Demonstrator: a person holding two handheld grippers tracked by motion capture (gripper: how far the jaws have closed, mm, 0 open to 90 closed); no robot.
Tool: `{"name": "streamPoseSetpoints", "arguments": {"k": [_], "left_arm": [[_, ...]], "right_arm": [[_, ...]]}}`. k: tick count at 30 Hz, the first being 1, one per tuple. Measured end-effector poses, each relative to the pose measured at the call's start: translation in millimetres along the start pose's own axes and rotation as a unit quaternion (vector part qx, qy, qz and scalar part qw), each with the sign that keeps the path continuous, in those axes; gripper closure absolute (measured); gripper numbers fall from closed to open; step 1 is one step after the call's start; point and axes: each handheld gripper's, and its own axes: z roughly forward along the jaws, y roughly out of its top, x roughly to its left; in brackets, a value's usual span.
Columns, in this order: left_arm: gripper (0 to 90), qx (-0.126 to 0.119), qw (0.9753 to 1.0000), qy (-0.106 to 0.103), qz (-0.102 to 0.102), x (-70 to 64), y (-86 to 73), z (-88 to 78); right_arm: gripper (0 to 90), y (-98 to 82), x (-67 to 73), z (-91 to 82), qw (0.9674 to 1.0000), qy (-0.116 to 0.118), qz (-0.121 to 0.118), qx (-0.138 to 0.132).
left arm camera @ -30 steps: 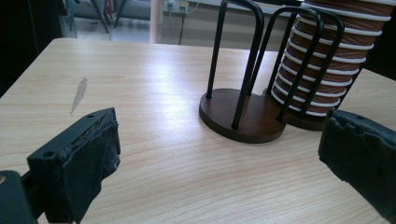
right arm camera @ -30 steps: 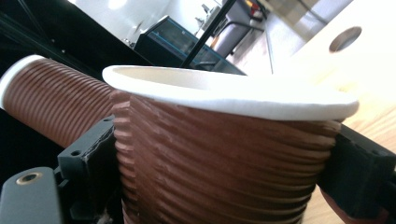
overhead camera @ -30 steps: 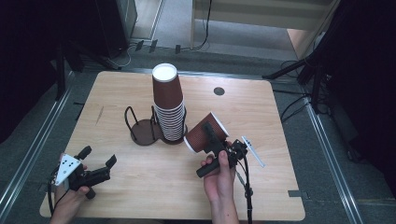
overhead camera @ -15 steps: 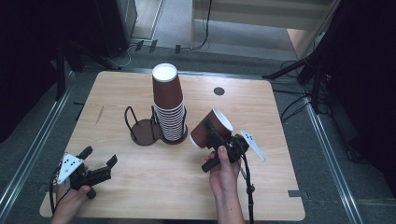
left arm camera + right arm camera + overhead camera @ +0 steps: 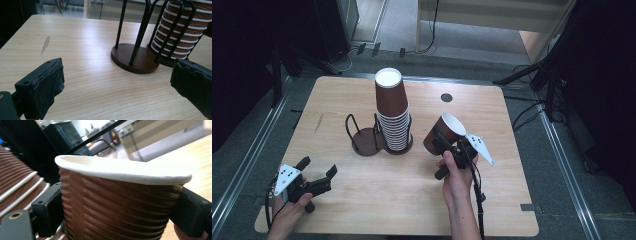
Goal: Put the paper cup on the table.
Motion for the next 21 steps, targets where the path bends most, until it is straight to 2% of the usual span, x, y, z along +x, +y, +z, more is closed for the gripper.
{"name": "streamPoseSetpoints", "arguments": {"k": [3,4,6,9,15,21], "left_arm": [[0.0,0.000,1.0000,0.000,-0.001,0.3,0.0,0.1],[0.0,0.000,1.0000,0.000,-0.001,0.4,0.0,0.1],[0.0,0.000,1.0000,0.000,-0.001,0.3,0.0,0.0],[0.0,0.000,1.0000,-0.001,-0.001,0.3,0.0,0.1],[0.0,0.000,1.0000,-0.001,-0.001,0.3,0.0,0.1],[0.0,0.000,1.0000,-0.001,0.000,0.0,0.1,0.2]], "right_arm": [[10.8,0.6,-0.8,2.0,0.9999,-0.008,-0.012,-0.008],[10.8,1.7,-2.1,4.3,0.9994,-0.016,-0.028,-0.012],[10.8,2.8,-3.1,5.8,0.9989,-0.024,-0.039,-0.012],[10.8,5.6,-4.7,8.7,0.9984,-0.029,-0.047,-0.016],[11.0,11.6,-9.4,16.9,0.9954,-0.045,-0.076,-0.036],[11.4,18.3,-13.6,22.9,0.9915,-0.054,-0.111,-0.041]]}}
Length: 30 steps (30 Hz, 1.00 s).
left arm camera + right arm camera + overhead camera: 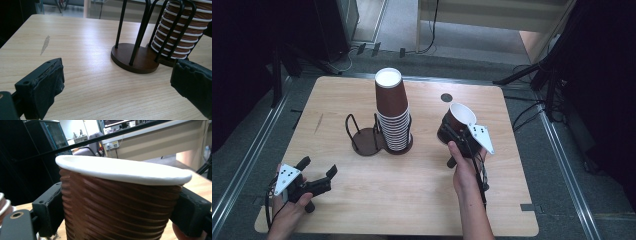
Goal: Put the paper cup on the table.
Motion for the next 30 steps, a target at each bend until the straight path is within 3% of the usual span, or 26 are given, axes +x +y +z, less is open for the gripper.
{"name": "streamPoseSetpoints", "arguments": {"k": [3,8,12,16,19,24,30], "left_arm": [[0.0,0.000,1.0000,0.000,0.001,-0.1,0.0,0.1],[0.0,0.000,1.0000,0.000,0.000,0.0,0.0,0.1],[0.0,0.001,1.0000,0.000,0.001,0.0,0.0,0.1],[0.0,0.001,1.0000,0.000,0.000,0.2,0.0,0.1],[0.0,0.001,1.0000,0.001,-0.001,0.1,0.0,0.2],[0.0,0.001,1.0000,0.001,0.000,0.2,0.1,0.2],[0.0,0.003,1.0000,0.002,-0.002,1.1,0.1,-0.2]], "right_arm": [[11.4,1.9,-3.3,4.4,0.9999,-0.011,-0.005,-0.006],[11.4,2.2,-7.1,13.3,0.9988,-0.025,-0.040,-0.012],[11.4,1.9,-9.6,20.4,0.9980,-0.018,-0.059,-0.016],[11.4,-1.7,-13.1,29.2,0.9961,-0.026,-0.082,-0.016],[11.4,-6.0,-16.4,34.1,0.9935,-0.017,-0.106,-0.037],[11.4,-16.2,-22.0,44.0,0.9903,-0.018,-0.132,-0.042],[11.4,-27.9,-24.2,51.7,0.9883,-0.009,-0.148,-0.036]]}}
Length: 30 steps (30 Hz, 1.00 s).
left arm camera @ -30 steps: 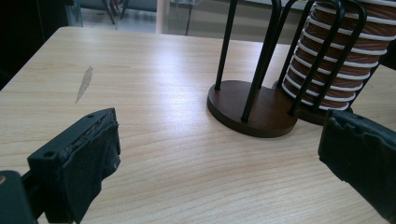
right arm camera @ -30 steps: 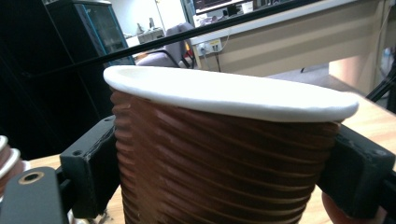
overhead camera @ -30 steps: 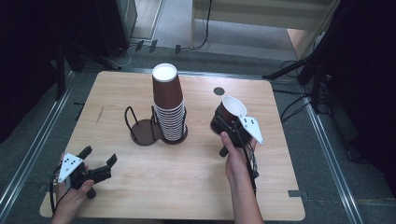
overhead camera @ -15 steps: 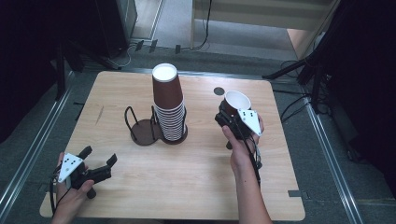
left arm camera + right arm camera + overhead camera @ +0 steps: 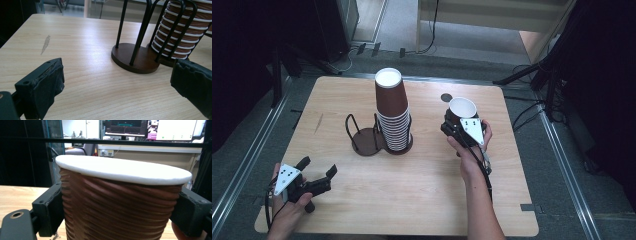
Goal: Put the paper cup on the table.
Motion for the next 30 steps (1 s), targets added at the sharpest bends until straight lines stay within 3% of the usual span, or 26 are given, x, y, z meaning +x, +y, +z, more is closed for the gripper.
{"name": "streamPoseSetpoints", "arguments": {"k": [13,15,19,30], "left_arm": [[0.0,0.000,1.0000,0.001,0.000,1.2,0.1,-0.2],[0.0,0.000,1.0000,0.000,0.000,1.1,0.1,-0.1],[0.0,0.000,1.0000,-0.002,-0.001,1.7,0.2,-0.3],[0.0,0.000,1.0000,-0.001,-0.001,1.6,0.2,-0.2]], "right_arm": [[11.3,-18.3,-6.9,10.4,0.9995,0.003,-0.003,0.031],[11.2,-19.7,-6.8,10.6,0.9989,-0.006,0.000,0.046],[11.1,-21.7,-7.6,11.2,0.9988,-0.013,0.015,0.046],[10.9,-30.7,-8.9,13.7,0.9985,-0.013,0.014,0.052]]}}
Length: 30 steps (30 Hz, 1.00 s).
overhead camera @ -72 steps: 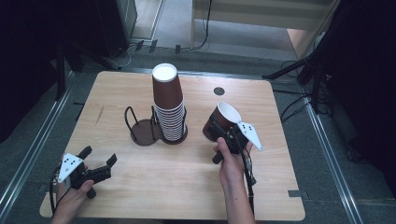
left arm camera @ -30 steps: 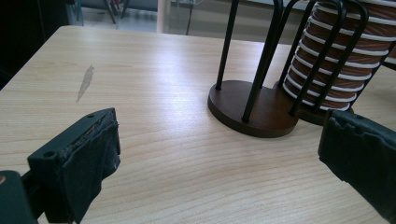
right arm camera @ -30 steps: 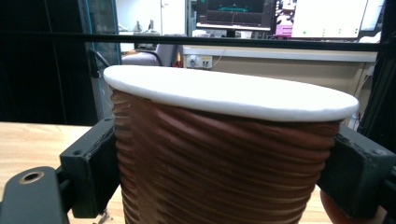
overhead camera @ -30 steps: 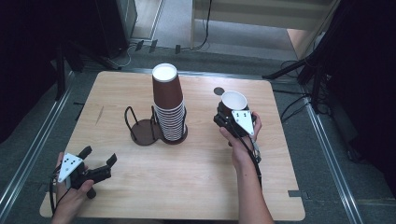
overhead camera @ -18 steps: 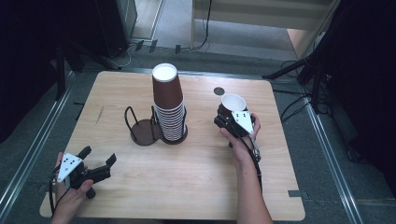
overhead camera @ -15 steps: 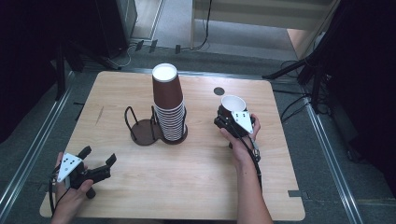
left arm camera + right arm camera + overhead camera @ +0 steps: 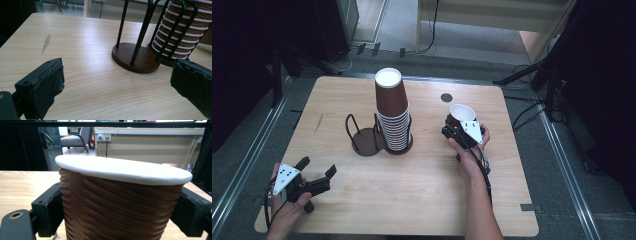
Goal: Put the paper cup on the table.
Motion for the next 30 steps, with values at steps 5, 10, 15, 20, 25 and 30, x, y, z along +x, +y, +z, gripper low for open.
{"name": "streamPoseSetpoints", "arguments": {"k": [5,10,15,20,25,30], "left_arm": [[0.0,0.002,1.0000,0.000,0.002,-0.8,-0.1,-0.1],[0.0,0.002,1.0000,-0.004,0.002,-0.8,-0.1,0.1],[0.0,0.003,1.0000,-0.004,0.003,-1.4,-0.1,0.3],[0.0,0.005,1.0000,-0.004,0.002,-1.1,0.0,0.5],[0.0,0.005,1.0000,-0.004,0.003,-1.1,0.0,0.4],[0.0,0.006,1.0000,-0.005,0.002,-1.0,0.1,0.6]], "right_arm": [[10.7,-3.6,-1.3,1.3,1.0000,0.000,0.000,0.007],[10.3,-5.2,-2.3,0.5,1.0000,0.001,-0.001,0.006],[9.6,-4.7,-2.7,-0.3,0.9999,0.005,0.002,0.009],[8.8,-4.5,-4.1,-2.5,0.9998,0.012,0.003,0.013],[8.6,-5.0,-3.6,-4.6,0.9998,0.016,-0.003,0.015],[8.5,-5.8,-3.8,-6.9,0.9997,0.016,-0.003,0.019]]}}
